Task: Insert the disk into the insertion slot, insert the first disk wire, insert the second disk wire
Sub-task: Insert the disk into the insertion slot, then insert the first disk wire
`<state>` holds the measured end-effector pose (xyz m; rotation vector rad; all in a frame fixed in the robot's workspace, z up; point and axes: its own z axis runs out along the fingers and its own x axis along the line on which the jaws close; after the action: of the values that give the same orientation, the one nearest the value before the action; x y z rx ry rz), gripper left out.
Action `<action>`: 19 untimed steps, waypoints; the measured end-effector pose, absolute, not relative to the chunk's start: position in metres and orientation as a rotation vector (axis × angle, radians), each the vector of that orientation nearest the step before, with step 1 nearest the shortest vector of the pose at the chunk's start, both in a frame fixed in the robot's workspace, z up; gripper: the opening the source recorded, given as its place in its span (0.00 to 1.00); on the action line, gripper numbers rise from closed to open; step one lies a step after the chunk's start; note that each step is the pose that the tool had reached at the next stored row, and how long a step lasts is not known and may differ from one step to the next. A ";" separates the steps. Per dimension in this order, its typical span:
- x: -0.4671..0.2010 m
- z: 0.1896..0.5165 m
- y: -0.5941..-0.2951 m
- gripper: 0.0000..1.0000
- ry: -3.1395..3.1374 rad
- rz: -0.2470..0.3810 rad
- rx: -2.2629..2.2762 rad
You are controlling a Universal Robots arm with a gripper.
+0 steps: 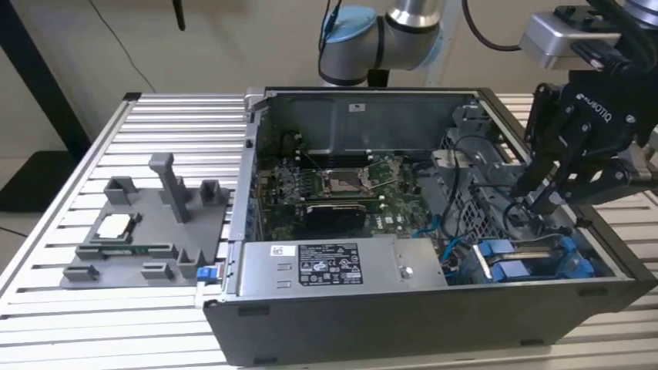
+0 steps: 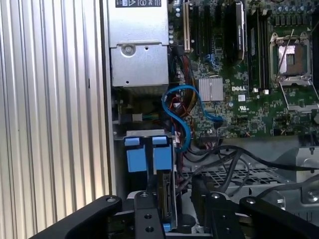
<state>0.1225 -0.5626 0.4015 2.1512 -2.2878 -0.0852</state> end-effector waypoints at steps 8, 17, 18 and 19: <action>0.127 0.396 -0.550 0.41 -2.298 -0.103 2.161; 0.131 0.386 -0.545 0.38 -2.304 -0.113 2.166; 0.131 0.386 -0.545 0.32 -2.305 -0.116 2.167; 0.131 0.386 -0.545 0.32 -2.306 -0.117 2.167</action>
<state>0.1314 -0.5448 0.3855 2.1674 -2.3060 -0.1171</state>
